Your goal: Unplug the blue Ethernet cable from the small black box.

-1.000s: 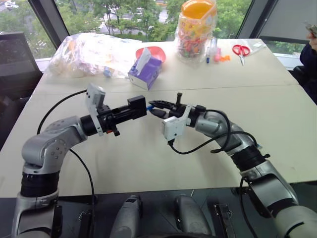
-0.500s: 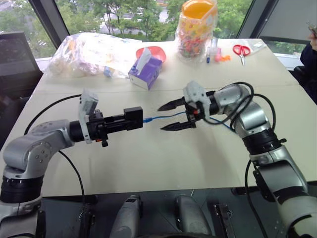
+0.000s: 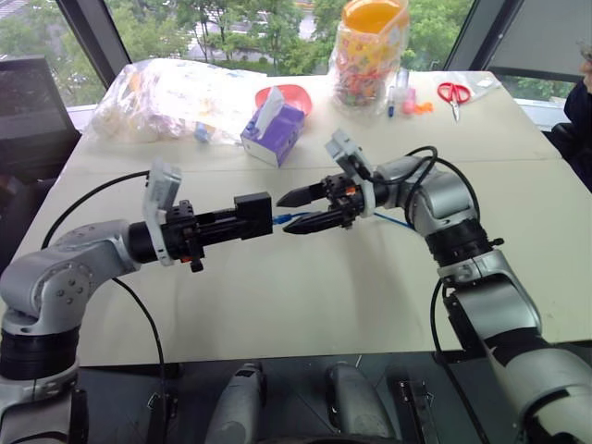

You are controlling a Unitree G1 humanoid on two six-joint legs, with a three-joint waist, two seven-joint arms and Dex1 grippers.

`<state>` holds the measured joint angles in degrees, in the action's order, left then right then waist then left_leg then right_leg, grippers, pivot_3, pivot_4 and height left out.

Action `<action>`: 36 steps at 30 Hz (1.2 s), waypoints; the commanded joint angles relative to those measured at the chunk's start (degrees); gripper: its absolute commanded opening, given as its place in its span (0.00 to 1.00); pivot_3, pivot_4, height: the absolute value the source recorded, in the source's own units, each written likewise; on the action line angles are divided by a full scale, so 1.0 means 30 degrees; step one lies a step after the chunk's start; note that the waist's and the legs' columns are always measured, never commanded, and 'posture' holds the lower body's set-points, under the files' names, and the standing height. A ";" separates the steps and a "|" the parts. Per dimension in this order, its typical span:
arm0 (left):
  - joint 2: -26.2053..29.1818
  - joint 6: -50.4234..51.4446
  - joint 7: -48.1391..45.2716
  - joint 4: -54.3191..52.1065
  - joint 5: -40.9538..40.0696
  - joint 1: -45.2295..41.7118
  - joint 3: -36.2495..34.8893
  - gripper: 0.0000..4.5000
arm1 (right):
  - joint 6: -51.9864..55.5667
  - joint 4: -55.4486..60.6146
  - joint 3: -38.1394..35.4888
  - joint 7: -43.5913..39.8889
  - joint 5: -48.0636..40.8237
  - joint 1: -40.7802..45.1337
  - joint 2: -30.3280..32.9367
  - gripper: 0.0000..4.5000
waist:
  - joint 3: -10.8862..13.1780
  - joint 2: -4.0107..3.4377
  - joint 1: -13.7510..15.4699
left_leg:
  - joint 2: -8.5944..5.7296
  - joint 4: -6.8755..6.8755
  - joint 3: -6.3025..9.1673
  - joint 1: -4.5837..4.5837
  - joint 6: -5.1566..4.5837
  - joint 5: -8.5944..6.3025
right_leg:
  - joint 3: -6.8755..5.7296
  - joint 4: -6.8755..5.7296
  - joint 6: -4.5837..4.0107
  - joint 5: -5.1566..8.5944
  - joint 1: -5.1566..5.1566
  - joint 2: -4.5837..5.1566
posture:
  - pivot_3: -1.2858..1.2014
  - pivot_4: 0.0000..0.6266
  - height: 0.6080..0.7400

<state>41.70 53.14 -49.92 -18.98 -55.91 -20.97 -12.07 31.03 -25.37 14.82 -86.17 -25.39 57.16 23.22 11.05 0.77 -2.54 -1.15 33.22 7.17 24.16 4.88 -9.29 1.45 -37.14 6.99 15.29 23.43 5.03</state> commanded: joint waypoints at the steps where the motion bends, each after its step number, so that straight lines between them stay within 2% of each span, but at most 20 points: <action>1: 0.0152 -0.0159 -0.0018 -0.0651 -0.0495 -0.0092 -0.0473 0.10 | -0.0038 0.0006 -0.0403 -0.0305 0.0050 0.0399 -0.0147 0.71 | 0.0000 0.0000 -0.0001 | 0.0000 0.0000 0.0000 0.0000 0.0000 0.0000 | 0.0001 0.0000 -0.0001 0.0000 0.0000 0.0000 | 0.52 0.24 0.90; 5: 0.0104 -0.0240 0.0058 -0.0588 -0.0438 -0.0201 -0.0429 0.10 | -0.0085 -0.0354 -0.0395 -0.0401 0.0288 0.0487 -0.0204 0.71 | 0.0000 0.0000 -0.0003 | 0.0000 0.0000 0.0000 0.0000 0.0000 0.0000 | 0.0001 0.0000 0.0002 -0.0001 0.0002 0.0000 | 0.52 0.24 0.90; 8: 0.0087 -0.0270 0.0087 -0.0607 -0.0437 -0.0198 -0.0420 0.10 | -0.0159 -0.0591 -0.0442 -0.0352 0.0447 0.0540 -0.0324 0.52 | 0.0000 0.0000 -0.0013 | 0.0000 0.0000 0.0000 0.0000 -0.0001 0.0000 | 0.0001 -0.0001 0.0002 -0.0001 0.0002 -0.0002 | 0.52 0.24 0.90; 11: 0.0110 -0.0281 0.0078 -0.0627 -0.0437 -0.0169 -0.0406 0.10 | -0.0320 -0.0672 -0.0410 -0.0360 0.0684 0.0539 -0.0408 0.19 | 0.0000 0.0000 -0.0007 | 0.0000 0.0000 0.0000 0.0000 0.0000 0.0000 | 0.0000 -0.0002 0.0002 -0.0001 0.0003 -0.0002 | 0.52 0.24 0.90; 20: 0.0134 -0.0271 0.0134 -0.0679 -0.0489 -0.0107 -0.0411 0.10 | 0.0016 -0.0371 -0.0347 -0.0676 0.0793 0.0509 -0.0520 0.19 | 0.0000 0.0000 -0.0006 | 0.0000 0.0000 0.0000 0.0000 0.0000 0.0000 | 0.0001 -0.0001 0.0003 -0.0002 0.0002 -0.0002 | 0.52 0.24 0.90; 23: 0.0150 -0.0262 0.0141 -0.0682 -0.0500 -0.0100 -0.0411 0.10 | 0.0269 -0.0304 -0.0331 -0.0677 0.0775 0.0491 -0.0506 0.36 | 0.0000 0.0000 -0.0006 | 0.0000 0.0000 0.0000 0.0000 0.0000 0.0000 | 0.0001 -0.0001 0.0003 -0.0002 0.0002 -0.0002 | 0.52 0.24 0.90; 27: 0.0200 -0.0268 0.0109 -0.0739 -0.0511 -0.0053 -0.0387 0.10 | 0.0185 -0.0149 -0.0331 -0.0661 0.0846 0.0435 -0.0507 0.81 | 0.0000 0.0000 -0.0009 | 0.0000 0.0000 0.0000 0.0000 0.0000 0.0000 | 0.0001 -0.0002 0.0003 -0.0002 0.0002 -0.0002 | 0.52 0.24 0.90; 36: 0.0140 -0.0376 0.0023 -0.0635 -0.0389 -0.0167 -0.0205 0.10 | 0.0673 -0.0297 -0.0410 -0.0635 0.0655 0.0683 -0.0740 0.81 | 0.0000 0.0000 -0.0016 | 0.0000 0.0000 0.0000 0.0000 0.0000 0.0000 | 0.0001 -0.0002 0.0004 -0.0002 0.0002 -0.0002 | 0.52 0.24 0.90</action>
<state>41.73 53.07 -49.53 -19.22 -56.74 -20.97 -12.09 32.68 -27.81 14.82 -87.65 -22.65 57.20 21.43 11.04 0.77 -2.59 -1.15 33.22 7.17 24.16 4.88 -9.29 1.45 -37.14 7.00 15.28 23.44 5.03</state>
